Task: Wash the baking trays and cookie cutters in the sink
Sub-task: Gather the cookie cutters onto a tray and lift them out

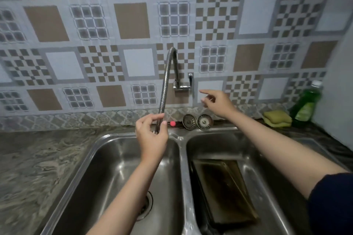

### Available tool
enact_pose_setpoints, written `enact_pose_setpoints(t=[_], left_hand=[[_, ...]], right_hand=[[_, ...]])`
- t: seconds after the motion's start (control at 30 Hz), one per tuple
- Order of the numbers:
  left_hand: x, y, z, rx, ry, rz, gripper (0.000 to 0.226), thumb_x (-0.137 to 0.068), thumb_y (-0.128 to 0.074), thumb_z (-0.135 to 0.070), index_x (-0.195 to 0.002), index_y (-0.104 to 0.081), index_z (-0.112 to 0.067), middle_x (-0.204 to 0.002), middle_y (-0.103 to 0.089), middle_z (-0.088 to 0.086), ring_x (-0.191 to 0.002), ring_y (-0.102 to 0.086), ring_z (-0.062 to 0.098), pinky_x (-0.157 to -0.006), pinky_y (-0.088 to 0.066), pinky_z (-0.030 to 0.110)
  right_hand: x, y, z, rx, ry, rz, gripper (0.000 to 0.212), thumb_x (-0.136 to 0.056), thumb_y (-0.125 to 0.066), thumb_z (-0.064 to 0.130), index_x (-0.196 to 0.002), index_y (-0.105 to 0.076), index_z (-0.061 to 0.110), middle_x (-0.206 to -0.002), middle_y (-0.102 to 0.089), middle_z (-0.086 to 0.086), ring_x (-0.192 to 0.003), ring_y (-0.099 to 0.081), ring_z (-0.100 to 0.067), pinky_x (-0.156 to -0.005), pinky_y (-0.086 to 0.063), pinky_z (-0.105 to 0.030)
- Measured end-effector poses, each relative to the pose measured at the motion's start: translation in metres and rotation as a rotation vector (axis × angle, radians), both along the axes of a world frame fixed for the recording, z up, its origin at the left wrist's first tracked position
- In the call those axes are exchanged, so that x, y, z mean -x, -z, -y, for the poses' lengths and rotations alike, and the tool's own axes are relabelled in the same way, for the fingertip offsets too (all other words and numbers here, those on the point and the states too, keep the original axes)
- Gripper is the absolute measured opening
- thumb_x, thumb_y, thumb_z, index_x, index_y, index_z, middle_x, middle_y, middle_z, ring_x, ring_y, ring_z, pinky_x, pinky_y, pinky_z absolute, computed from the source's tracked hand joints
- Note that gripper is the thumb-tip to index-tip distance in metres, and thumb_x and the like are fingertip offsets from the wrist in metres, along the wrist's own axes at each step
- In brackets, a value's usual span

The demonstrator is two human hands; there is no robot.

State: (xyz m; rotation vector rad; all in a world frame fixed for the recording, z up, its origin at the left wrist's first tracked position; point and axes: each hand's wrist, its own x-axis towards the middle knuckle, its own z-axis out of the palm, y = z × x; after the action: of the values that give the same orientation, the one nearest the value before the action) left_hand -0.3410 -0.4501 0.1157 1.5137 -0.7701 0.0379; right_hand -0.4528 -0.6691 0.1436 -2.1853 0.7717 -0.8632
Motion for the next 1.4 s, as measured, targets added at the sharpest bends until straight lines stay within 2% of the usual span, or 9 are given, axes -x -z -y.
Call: enact_pose_setpoints(t=[0.1,0.23,0.33,0.47,0.67,0.77,1.0,1.23,1.4], left_hand=[[0.031,0.019,-0.016,0.003,0.065,0.008,0.020,-0.081,-0.063,-0.007,-0.087,-0.064,-0.026,-0.102,-0.060,0.005,-0.092,-0.057,0.009,-0.079,-0.041,0.006],[0.068,0.056,-0.023,-0.108,0.265,-0.189,0.017,-0.085,-0.060,0.000,-0.095,-0.063,-0.013,-0.092,-0.065,0.004,-0.079,-0.060,0.000,-0.070,-0.044,0.004],[0.095,0.084,-0.022,-0.246,0.334,-0.375,0.017,-0.088,-0.060,-0.004,-0.103,-0.061,-0.014,-0.095,-0.064,0.004,-0.084,-0.060,0.011,-0.078,-0.047,0.013],[0.117,0.117,-0.009,-0.452,0.368,-0.545,0.033,-0.090,-0.061,-0.015,-0.121,-0.055,-0.008,-0.114,-0.060,0.009,-0.102,-0.059,0.018,-0.091,-0.044,0.027],[0.117,0.168,0.031,-0.729,0.326,-0.584,0.050,-0.092,-0.058,-0.030,-0.134,-0.044,-0.009,-0.131,-0.052,0.005,-0.120,-0.051,0.024,-0.097,-0.040,0.028],[0.120,0.191,0.053,-0.818,0.332,-0.601,0.058,-0.090,-0.059,-0.032,-0.138,-0.039,-0.008,-0.135,-0.051,0.009,-0.119,-0.053,0.026,-0.100,-0.045,0.036],[0.120,0.218,0.089,-0.855,0.248,-0.604,0.061,-0.091,-0.059,-0.027,-0.144,-0.032,-0.009,-0.142,-0.045,0.013,-0.126,-0.048,0.028,-0.106,-0.041,0.037],[0.114,0.236,0.110,-0.830,0.213,-0.596,0.048,-0.092,-0.058,-0.023,-0.137,-0.044,-0.013,-0.134,-0.049,0.010,-0.124,-0.049,0.027,-0.104,-0.043,0.040],[0.113,0.231,0.142,-0.775,0.306,-0.552,0.045,-0.094,-0.055,-0.018,-0.138,-0.044,-0.016,-0.133,-0.049,0.004,-0.118,-0.049,0.016,-0.097,-0.041,0.026]], right_hand=[[0.045,0.024,-0.032,0.030,0.041,-0.079,0.034,-0.091,-0.060,0.013,-0.125,-0.061,0.017,-0.085,-0.065,0.000,-0.072,-0.055,-0.009,-0.070,-0.043,-0.018],[0.103,0.081,-0.063,-0.109,0.035,-0.226,0.034,-0.088,-0.064,0.018,-0.121,-0.061,0.027,-0.085,-0.065,0.005,-0.071,-0.055,-0.001,-0.068,-0.043,-0.014],[0.141,0.118,-0.077,-0.234,0.077,-0.273,0.034,-0.087,-0.066,0.017,-0.119,-0.060,0.026,-0.082,-0.064,0.001,-0.067,-0.055,-0.005,-0.067,-0.044,-0.015],[0.178,0.156,-0.076,-0.368,0.168,-0.293,0.037,-0.088,-0.066,0.015,-0.124,-0.060,0.011,-0.098,-0.064,-0.003,-0.089,-0.059,-0.010,-0.067,-0.040,-0.006],[0.207,0.201,-0.054,-0.601,0.248,-0.266,0.034,-0.091,-0.061,0.014,-0.124,-0.057,0.009,-0.096,-0.063,-0.004,-0.089,-0.058,-0.013,-0.080,-0.045,-0.022],[0.204,0.223,-0.038,-0.688,0.176,-0.309,0.041,-0.091,-0.060,0.015,-0.132,-0.051,0.015,-0.106,-0.059,-0.001,-0.108,-0.057,-0.017,-0.080,-0.044,-0.022],[0.181,0.266,0.002,-0.712,0.112,-0.412,0.058,-0.093,-0.059,0.021,-0.146,-0.035,0.026,-0.151,-0.033,-0.007,-0.137,-0.034,-0.026,-0.101,-0.036,-0.030],[0.157,0.283,0.028,-0.760,0.090,-0.401,0.058,-0.092,-0.061,0.021,-0.144,-0.038,0.027,-0.149,-0.037,-0.004,-0.136,-0.037,-0.024,-0.100,-0.038,-0.029],[0.146,0.284,0.042,-0.800,0.116,-0.339,0.055,-0.090,-0.062,0.023,-0.140,-0.042,0.031,-0.148,-0.038,-0.003,-0.134,-0.039,-0.023,-0.100,-0.040,-0.031]])
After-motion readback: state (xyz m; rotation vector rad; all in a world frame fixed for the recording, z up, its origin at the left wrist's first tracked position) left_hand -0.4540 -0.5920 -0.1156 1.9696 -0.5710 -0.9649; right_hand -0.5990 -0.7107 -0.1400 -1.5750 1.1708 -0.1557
